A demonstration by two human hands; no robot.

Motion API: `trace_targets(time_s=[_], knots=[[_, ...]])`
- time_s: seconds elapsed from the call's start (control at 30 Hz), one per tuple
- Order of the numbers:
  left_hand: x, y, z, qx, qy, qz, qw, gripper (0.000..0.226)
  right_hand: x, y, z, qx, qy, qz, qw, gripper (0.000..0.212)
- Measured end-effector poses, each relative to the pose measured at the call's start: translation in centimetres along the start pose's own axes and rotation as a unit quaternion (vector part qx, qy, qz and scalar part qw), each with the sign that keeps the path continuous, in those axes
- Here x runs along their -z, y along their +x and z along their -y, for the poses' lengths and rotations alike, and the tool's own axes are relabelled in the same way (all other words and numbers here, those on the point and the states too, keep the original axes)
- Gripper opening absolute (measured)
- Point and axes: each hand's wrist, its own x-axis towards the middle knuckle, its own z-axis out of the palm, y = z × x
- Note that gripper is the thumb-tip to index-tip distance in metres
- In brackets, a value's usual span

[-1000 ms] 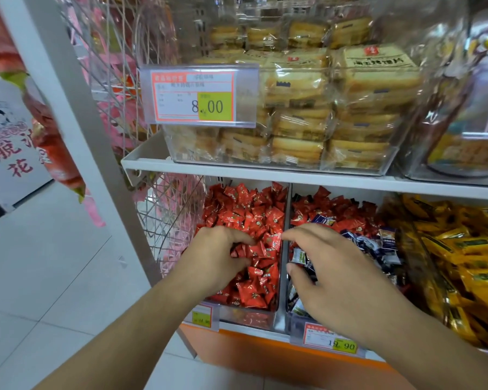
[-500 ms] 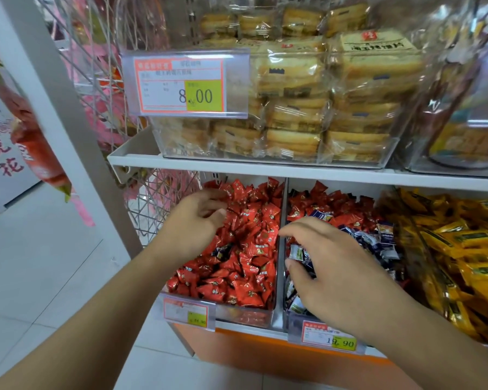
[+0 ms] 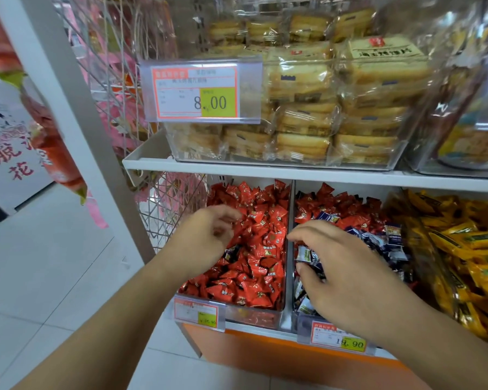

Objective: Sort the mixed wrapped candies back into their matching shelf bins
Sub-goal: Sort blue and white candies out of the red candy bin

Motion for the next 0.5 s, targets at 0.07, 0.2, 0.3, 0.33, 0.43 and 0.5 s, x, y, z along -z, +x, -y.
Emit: trace_targets(time_s=[0.07, 0.2, 0.3, 0.33, 0.43, 0.5], knots=[[0.1, -0.3, 0.8, 0.008, 0.103, -0.001, 0.995, 0.025, 0.0, 0.1, 0.0, 0.001, 0.002, -0.002, 1.000, 0.042], [-0.6, -0.2, 1.6, 0.013, 0.215, 0.006, 0.977, 0.019, 0.0, 0.2, -0.1, 0.003, 0.005, -0.002, 1.000, 0.041], [-0.9, 0.3, 1.6, 0.038, 0.246, 0.002, 0.968, 0.014, 0.0, 0.0, -0.2, 0.004, 0.008, -0.002, 1.000, 0.041], [-0.9, 0.4, 1.5, 0.045, 0.245, 0.005, 0.968, 0.013, 0.0, 0.0, -0.3, 0.005, 0.009, -0.002, 1.000, 0.040], [-1.0, 0.5, 1.1, 0.058, 0.241, 0.012, 0.969, 0.006, 0.0, 0.0, -0.4, 0.004, 0.011, 0.000, 1.000, 0.039], [-1.0, 0.5, 1.0, 0.063, 0.231, 0.013, 0.971, 0.006, 0.0, 0.0, -0.3, 0.004, 0.009, 0.000, 1.000, 0.039]])
